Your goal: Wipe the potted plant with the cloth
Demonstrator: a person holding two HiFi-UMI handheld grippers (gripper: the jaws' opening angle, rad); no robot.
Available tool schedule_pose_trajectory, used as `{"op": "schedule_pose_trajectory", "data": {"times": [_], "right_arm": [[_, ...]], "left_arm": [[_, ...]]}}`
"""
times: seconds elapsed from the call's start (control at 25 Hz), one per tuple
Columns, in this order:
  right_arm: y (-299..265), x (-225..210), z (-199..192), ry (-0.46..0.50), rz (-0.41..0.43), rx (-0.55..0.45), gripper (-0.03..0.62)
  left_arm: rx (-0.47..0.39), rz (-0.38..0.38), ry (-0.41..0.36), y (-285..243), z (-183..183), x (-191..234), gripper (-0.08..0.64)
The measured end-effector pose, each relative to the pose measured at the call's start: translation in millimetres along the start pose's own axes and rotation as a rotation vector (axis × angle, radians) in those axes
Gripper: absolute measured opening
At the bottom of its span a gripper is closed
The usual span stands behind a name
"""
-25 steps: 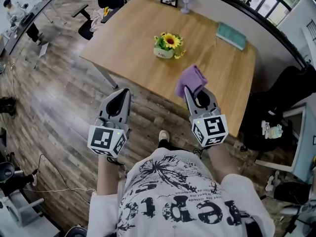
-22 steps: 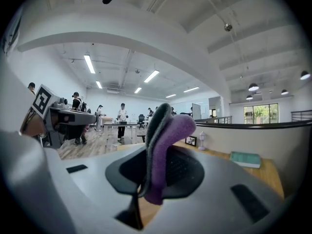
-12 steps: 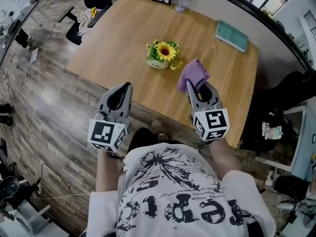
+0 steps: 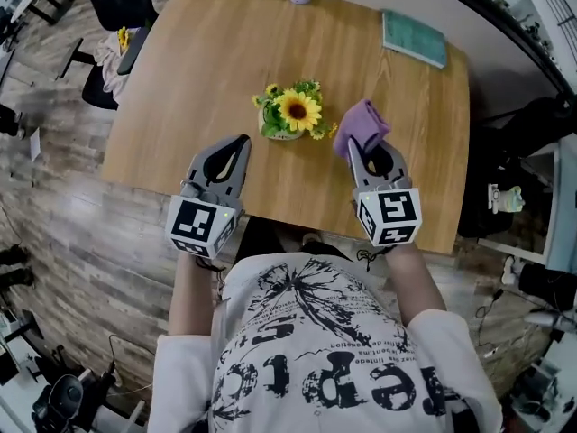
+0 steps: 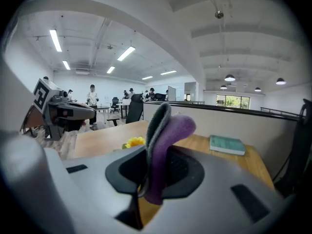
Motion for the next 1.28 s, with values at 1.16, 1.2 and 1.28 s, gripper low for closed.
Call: {"op": "schedule_pose_trajectory", "data": {"times": [1.16,1.2,1.28], "right_arm": [[-168.6,6.4,-117.7,-0.087,-0.064,0.404,0.071],[-171.5,9.1,-118.6,-0.089,-0.056,0.408,0.071],[-175.5,14.1,-121.6,-0.092,-0.043,0.413,0.071]], "left_arm": [[0.213,-0.483,0.012,-142.7,-126.4,41.9,0.003],[0.214,-0.485,-0.003,-143.1,-127.0,42.1,0.003],[0.216,-0.489,-0.026,-143.9,-128.5,41.8,0.003]]}}
Point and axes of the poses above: the fingertips, and each gripper's own axes: y backward along the fingers, x to its left, z out of its top, the point moved 1 cm from there along y, backward along the fingers, and after that the axes turned 5 degrees about x, right-handed, at the moved point
